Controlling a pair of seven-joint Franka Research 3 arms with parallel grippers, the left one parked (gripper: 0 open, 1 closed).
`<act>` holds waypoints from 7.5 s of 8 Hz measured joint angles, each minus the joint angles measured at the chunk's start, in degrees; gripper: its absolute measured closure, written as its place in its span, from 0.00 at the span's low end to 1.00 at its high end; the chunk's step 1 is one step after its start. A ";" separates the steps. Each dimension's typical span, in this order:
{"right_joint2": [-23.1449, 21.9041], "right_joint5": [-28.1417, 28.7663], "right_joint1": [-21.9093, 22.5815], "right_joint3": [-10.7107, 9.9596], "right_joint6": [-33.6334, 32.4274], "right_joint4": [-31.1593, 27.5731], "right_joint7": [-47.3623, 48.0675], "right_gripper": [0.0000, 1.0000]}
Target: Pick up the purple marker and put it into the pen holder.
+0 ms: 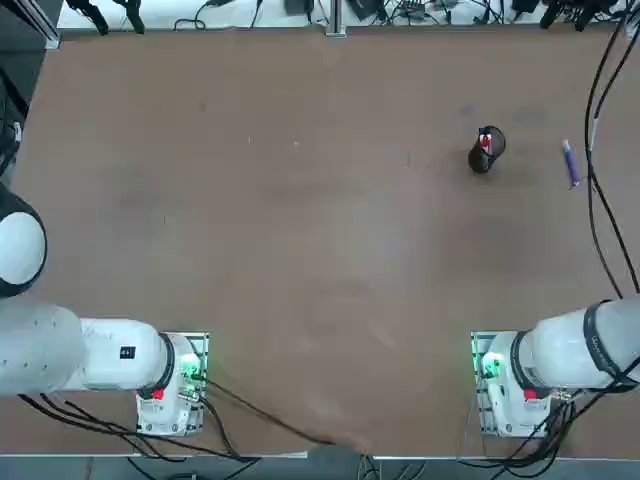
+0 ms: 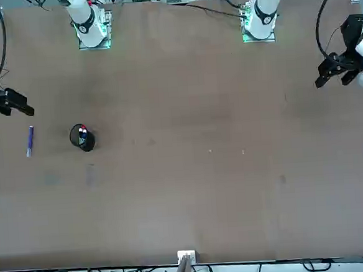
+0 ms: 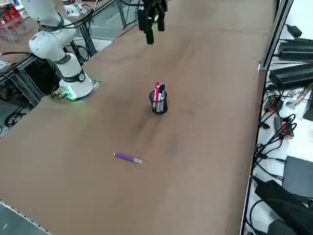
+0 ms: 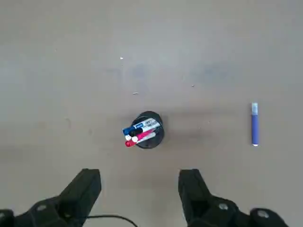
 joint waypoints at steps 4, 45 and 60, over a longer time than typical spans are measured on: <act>0.11 -0.32 0.37 0.13 -0.41 0.00 -0.17 0.00; 24.81 -15.33 -7.64 0.29 14.26 2.29 20.10 0.85; 30.78 -49.95 18.49 0.12 -14.82 2.63 116.29 0.85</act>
